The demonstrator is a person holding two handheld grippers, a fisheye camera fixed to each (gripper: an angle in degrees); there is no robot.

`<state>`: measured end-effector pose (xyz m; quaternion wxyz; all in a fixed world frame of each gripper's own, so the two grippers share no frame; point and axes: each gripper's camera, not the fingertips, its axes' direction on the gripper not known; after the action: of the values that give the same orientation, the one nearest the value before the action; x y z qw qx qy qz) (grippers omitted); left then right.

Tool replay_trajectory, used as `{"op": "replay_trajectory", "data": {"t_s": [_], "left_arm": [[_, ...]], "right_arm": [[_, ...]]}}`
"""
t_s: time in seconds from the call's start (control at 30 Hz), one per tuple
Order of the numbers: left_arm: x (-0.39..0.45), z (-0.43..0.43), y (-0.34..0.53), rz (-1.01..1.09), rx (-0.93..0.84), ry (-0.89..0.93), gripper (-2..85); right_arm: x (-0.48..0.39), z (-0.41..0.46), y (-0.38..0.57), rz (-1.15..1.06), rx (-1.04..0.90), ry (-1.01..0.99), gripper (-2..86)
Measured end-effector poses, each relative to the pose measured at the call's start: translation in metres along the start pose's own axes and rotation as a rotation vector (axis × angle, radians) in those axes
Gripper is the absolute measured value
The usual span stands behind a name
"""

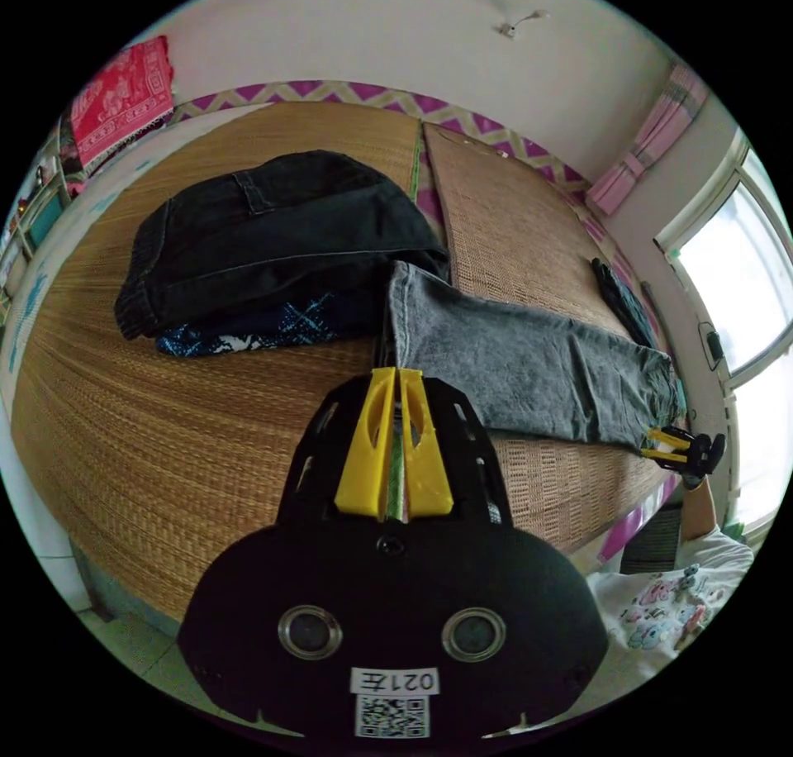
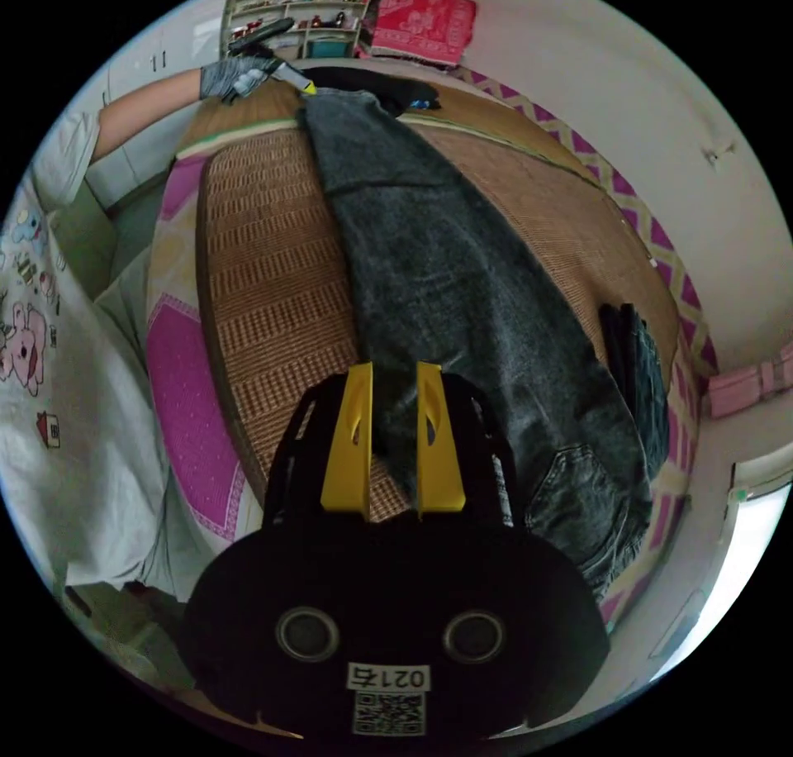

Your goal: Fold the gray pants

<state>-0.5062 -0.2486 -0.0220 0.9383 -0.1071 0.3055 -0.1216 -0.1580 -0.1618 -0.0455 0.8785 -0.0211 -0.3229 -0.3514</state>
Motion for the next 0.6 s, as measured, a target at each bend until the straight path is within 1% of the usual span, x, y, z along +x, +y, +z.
{"op": "replay_trajectory", "data": {"t_s": [0.07, 0.13, 0.2, 0.33, 0.43, 0.53, 0.6], "left_arm": [[-0.004, 0.003, -0.001, 0.003, -0.003, -0.003, -1.0], [-0.007, 0.005, -0.003, 0.004, -0.008, -0.003, -1.0], [-0.010, 0.006, -0.004, 0.009, -0.012, -0.004, -1.0], [-0.018, 0.014, -0.003, 0.024, -0.015, -0.018, -1.0], [-0.038, 0.043, 0.002, -0.027, -0.067, -0.017, -0.9], [-0.056, 0.050, 0.008, -0.064, 0.001, 0.049, -0.8], [-0.066, 0.053, 0.012, -0.084, 0.012, 0.082, -0.7]], "right_arm": [[-0.009, 0.006, -0.005, -0.006, -0.027, 0.044, 6.4], [-0.016, 0.006, -0.010, -0.003, -0.037, 0.098, 0.8], [-0.017, -0.003, -0.012, 0.002, -0.020, 0.094, -0.3], [-0.017, -0.005, -0.013, 0.024, -0.021, 0.024, -0.9], [-0.022, 0.004, -0.012, 0.043, -0.017, 0.037, -0.9], [-0.017, -0.006, -0.005, 0.101, -0.017, -0.006, -0.7], [-0.014, -0.011, 0.006, 0.124, -0.012, -0.034, -0.6]]}}
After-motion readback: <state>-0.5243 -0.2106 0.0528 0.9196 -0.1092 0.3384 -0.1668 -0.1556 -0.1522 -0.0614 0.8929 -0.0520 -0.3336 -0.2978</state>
